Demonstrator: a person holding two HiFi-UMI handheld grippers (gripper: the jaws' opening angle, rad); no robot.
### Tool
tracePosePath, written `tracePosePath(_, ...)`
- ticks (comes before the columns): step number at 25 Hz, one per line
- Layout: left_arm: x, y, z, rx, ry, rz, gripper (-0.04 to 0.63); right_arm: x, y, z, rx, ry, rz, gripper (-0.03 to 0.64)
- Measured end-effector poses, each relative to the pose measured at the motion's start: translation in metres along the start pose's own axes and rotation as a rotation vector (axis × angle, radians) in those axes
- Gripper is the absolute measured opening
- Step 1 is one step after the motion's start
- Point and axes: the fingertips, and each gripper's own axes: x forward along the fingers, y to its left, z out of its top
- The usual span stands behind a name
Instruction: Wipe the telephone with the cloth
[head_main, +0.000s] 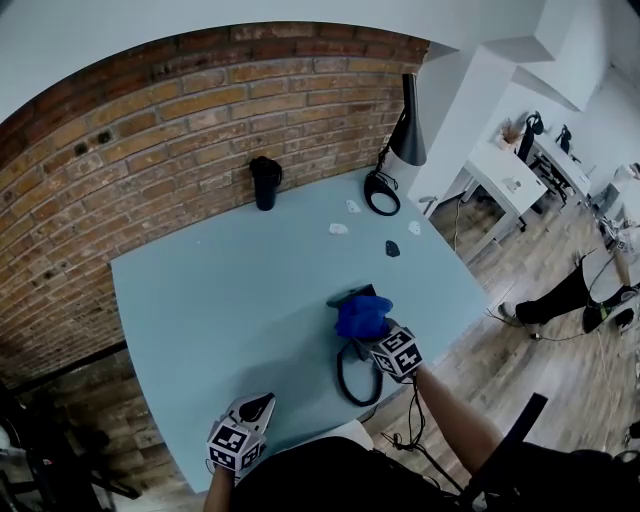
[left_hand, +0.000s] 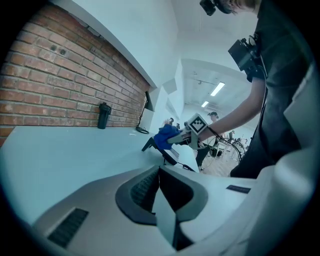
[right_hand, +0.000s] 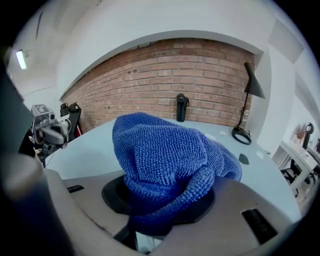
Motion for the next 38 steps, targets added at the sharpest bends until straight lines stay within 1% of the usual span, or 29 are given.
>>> tracePosePath(3,-0.001,0.003,0.001,0.005,0.0,0.009,0.0,0.016,-0.023,0.034,-0.031,-0.037,-0.027,0.175)
tracePosePath(5,-0.003,0.008,0.001,0.001,-0.009,0.028,0.0,0.032,-0.034,0.043,-0.045,-0.023,-0.04,0.175)
tracePosePath(7,-0.006,0.014,0.001,-0.005,-0.029,0.053,0.0,0.048,-0.041,0.041,-0.015,0.005,-0.042,0.175)
tracePosePath(8,-0.007,0.016,0.001,-0.007,-0.036,0.062,0.0,0.054,-0.044,0.039,0.024,0.009,-0.04,0.175)
tracePosePath(10,-0.008,0.017,0.0,-0.012,-0.038,0.069,0.0,0.056,-0.047,0.037,0.117,-0.017,-0.037,0.173)
tracePosePath(11,-0.008,0.017,-0.001,-0.014,-0.036,0.07,0.0,0.055,-0.047,0.037,0.136,-0.028,-0.04,0.173)
tracePosePath(16,-0.001,0.018,0.001,-0.016,-0.03,0.056,0.0,0.058,-0.046,0.038,0.132,-0.024,-0.023,0.173)
tracePosePath(19,0.003,0.012,-0.001,-0.007,-0.01,0.04,0.0,0.057,-0.046,0.037,0.132,-0.022,-0.016,0.173)
tracePosePath(23,-0.001,0.012,0.0,-0.002,-0.024,0.05,0.0,0.055,-0.046,0.035,0.121,-0.035,-0.013,0.173)
tracePosePath(27,-0.004,0.015,-0.003,-0.013,-0.027,0.064,0.0,0.053,-0.047,0.032,0.143,-0.051,-0.023,0.173)
tracePosePath(31,-0.002,0.013,-0.003,-0.006,-0.024,0.056,0.0,0.052,-0.043,0.024,0.182,-0.05,-0.03,0.173)
tracePosePath(38,0.002,0.011,-0.002,-0.003,-0.029,0.042,0.0,0.044,-0.04,0.01,0.19,-0.04,-0.043,0.173)
